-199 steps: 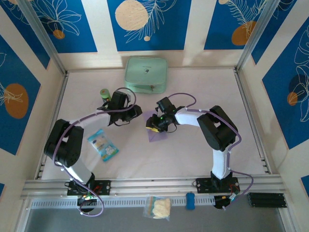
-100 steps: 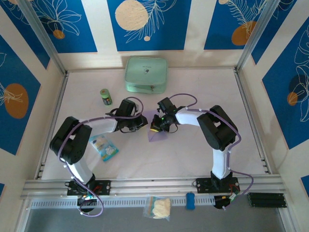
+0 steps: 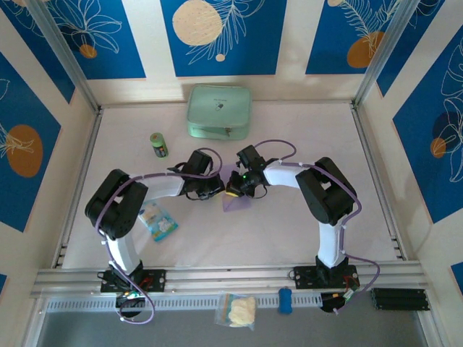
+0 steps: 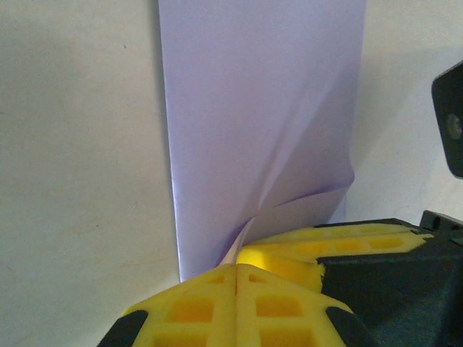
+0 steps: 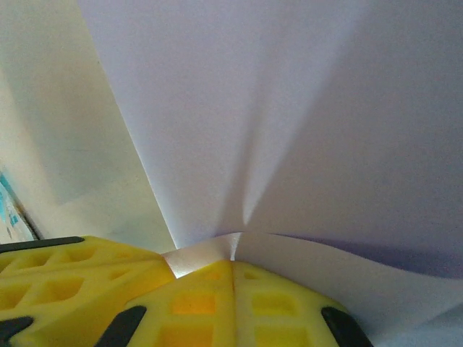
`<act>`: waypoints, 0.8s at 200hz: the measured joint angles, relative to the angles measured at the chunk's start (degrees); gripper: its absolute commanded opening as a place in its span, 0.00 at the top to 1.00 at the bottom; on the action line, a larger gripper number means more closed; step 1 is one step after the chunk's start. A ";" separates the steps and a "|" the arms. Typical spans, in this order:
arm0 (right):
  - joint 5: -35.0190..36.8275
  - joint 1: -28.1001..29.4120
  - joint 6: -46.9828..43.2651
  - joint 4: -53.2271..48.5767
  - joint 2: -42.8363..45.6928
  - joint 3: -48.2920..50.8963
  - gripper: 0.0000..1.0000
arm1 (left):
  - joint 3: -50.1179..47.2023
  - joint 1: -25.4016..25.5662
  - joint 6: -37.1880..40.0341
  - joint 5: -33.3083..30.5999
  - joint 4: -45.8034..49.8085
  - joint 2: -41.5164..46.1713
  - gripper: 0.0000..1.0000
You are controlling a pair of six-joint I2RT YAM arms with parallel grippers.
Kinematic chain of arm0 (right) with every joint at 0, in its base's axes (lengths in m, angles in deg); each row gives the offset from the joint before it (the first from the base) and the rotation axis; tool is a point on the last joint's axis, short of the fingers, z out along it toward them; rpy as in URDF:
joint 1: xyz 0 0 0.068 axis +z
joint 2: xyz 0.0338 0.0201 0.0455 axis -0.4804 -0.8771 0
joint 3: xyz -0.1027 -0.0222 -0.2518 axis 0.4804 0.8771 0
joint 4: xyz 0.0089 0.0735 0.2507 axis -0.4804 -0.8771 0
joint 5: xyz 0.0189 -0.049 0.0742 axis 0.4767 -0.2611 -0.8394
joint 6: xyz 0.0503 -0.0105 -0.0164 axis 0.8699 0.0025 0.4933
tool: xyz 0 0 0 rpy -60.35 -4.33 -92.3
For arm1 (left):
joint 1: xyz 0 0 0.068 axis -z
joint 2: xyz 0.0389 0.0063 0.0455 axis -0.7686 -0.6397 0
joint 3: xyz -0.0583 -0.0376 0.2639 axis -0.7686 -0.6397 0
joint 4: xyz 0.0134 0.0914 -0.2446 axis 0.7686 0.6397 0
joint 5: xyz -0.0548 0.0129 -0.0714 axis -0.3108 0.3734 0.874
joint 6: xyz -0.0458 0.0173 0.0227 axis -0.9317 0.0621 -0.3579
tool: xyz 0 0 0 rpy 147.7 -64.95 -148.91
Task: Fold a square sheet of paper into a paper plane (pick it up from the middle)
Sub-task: Fold the triangle a second time at the center of the table.
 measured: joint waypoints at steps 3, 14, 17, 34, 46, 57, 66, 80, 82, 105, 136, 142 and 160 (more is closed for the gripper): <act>0.00 -0.02 0.00 -0.02 0.00 0.00 1.00 | 0.07 0.00 0.04 -0.11 0.02 -0.04 0.95; -0.02 -0.04 0.00 -0.04 0.00 0.00 1.00 | 0.17 0.07 0.15 -0.52 0.17 -0.28 0.96; -0.02 -0.04 0.00 -0.04 0.00 -0.02 1.00 | 0.20 0.07 0.17 -0.57 0.17 -0.33 0.96; -0.04 -0.04 0.00 -0.02 0.00 -0.02 1.00 | 0.72 0.11 0.20 -1.36 0.59 -1.09 0.97; -0.07 -0.04 0.00 -0.02 0.00 -0.02 1.00 | 0.92 0.15 0.22 -1.90 0.81 -1.49 0.98; -0.09 -0.04 0.00 -0.02 0.00 -0.02 1.00 | 1.07 0.15 0.24 -2.38 1.07 -1.81 0.98; -0.11 -0.04 0.00 0.02 0.00 -0.02 1.00 | 1.14 0.17 0.28 -2.49 1.25 -2.14 0.99; -0.24 -0.11 0.00 0.13 0.00 0.00 1.00 | 1.75 0.28 0.70 -2.91 2.05 -2.27 1.00; -0.33 -0.11 0.00 0.15 0.00 0.00 1.00 | 1.81 0.31 0.76 -2.93 2.12 -2.29 1.00; -0.96 -0.50 -0.04 0.33 0.04 0.02 1.00 | 2.25 0.55 1.53 -3.54 3.04 -2.34 1.00; -0.96 -1.27 -1.99 0.33 1.31 0.11 1.00 | 3.21 0.72 2.67 -3.96 4.63 -2.64 1.00; -0.94 -1.49 -2.49 0.33 2.08 0.22 1.00 | 3.37 0.76 2.84 -4.02 4.85 -2.69 1.00; -0.94 -2.14 -3.69 0.57 4.24 0.61 1.00 | 3.67 0.81 3.23 -4.20 5.20 -2.84 1.00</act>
